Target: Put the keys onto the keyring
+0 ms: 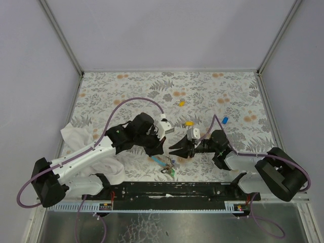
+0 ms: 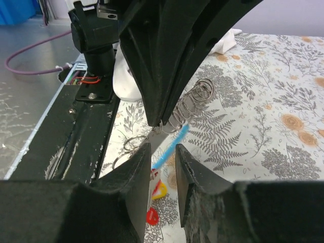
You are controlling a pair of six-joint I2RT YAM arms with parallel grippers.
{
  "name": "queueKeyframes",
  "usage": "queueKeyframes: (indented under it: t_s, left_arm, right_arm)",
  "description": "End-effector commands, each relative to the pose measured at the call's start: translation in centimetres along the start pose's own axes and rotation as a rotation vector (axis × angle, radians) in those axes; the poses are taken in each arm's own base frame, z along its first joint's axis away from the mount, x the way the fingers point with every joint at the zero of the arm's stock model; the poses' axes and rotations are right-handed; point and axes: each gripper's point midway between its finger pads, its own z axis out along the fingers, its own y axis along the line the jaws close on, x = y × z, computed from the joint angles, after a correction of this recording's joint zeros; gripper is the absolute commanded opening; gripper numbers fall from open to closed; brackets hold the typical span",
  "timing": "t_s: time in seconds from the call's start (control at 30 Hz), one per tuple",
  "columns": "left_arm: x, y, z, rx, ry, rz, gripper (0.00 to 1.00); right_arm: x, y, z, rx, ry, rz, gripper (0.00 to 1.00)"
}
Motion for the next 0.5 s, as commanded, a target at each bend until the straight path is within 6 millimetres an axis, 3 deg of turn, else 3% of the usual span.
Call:
queueKeyframes:
  t_s: [0.0,0.47]
  left_arm:
    - [-3.4,-1.8,-0.7,0.091,-0.109,0.136,0.0]
    - [-4.1,-1.8,-0.5,0.094,-0.132,0.173,0.0]
  right_arm:
    - [-3.9,0.5,1.1,-0.073,-0.135,-0.049,0.33]
    - [-3.1,0.8,2.3,-0.126,-0.134,0.004,0.31]
